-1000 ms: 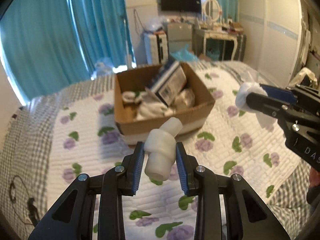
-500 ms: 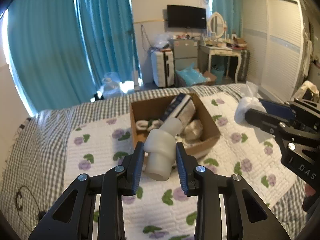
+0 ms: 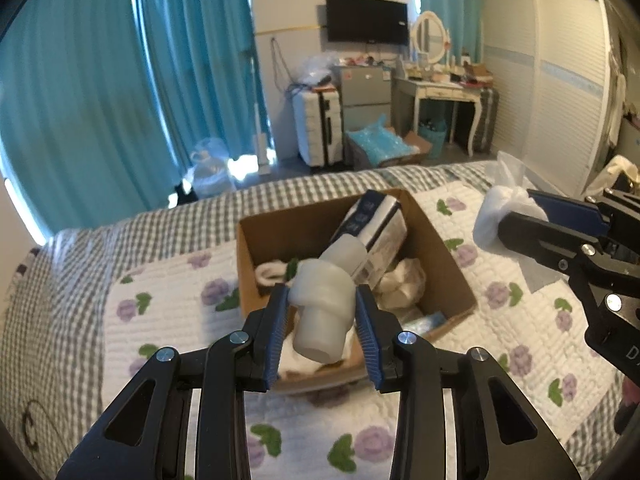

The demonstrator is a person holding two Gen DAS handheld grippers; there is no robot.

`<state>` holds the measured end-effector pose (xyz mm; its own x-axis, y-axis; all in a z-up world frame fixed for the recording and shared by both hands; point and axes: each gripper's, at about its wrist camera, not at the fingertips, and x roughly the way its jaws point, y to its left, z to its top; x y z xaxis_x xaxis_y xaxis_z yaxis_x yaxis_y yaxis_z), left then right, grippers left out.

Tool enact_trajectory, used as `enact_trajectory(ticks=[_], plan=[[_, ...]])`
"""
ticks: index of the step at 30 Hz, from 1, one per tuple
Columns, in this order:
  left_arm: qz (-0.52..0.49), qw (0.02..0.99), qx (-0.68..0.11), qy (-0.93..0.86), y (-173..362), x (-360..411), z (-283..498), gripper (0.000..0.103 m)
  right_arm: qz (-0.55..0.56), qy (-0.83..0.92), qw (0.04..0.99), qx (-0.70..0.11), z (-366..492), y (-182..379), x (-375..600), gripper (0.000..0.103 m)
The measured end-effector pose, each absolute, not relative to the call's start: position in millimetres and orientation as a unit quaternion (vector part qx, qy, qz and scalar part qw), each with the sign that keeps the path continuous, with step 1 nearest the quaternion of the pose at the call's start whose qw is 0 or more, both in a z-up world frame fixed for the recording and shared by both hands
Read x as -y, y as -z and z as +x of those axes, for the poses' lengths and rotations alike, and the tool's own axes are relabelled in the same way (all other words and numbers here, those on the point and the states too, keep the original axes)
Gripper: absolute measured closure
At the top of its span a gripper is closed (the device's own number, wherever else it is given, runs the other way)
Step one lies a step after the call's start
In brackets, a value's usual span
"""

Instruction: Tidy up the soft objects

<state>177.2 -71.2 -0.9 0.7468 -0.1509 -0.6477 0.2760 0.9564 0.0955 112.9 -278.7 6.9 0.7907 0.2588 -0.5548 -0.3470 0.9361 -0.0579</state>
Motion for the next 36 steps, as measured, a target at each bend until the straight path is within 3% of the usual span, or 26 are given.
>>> enact_trajectory(ticks=[1, 4, 5, 12, 15, 17, 20, 26, 36], plan=[[0.094, 0.93, -0.337, 0.111, 4, 72, 182, 0.062, -0.079, -0.161, 0.942, -0.284, 119, -4, 278, 0.077], [0.092, 0.933, -0.334, 0.094, 12, 70, 196, 0.026, -0.076, -0.162, 0.94, -0.291, 136, 6, 278, 0.077], [0.086, 0.936, -0.329, 0.09, 14, 68, 200, 0.021, -0.073, -0.163, 0.939, -0.293, 142, 10, 277, 0.077], [0.082, 0.935, -0.334, 0.083, 30, 59, 221, 0.02, -0.049, -0.169, 0.935, -0.309, 179, 39, 273, 0.075], [0.085, 0.934, -0.337, 0.078, 37, 56, 223, 0.02, -0.04, -0.156, 0.934, -0.32, 197, 51, 271, 0.066], [0.084, 0.934, -0.34, 0.078, 39, 54, 225, 0.02, -0.037, -0.144, 0.935, -0.323, 204, 54, 272, 0.045], [0.081, 0.935, -0.337, 0.076, 36, 53, 222, 0.02, -0.03, -0.128, 0.937, -0.325, 207, 53, 276, 0.043], [0.076, 0.943, -0.317, 0.074, 8, 54, 197, 0.02, -0.041, -0.098, 0.947, -0.304, 181, 21, 285, 0.038], [0.078, 0.971, -0.219, 0.058, -88, 56, 99, 0.02, -0.05, -0.068, 0.976, -0.203, 79, -85, 301, 0.029]])
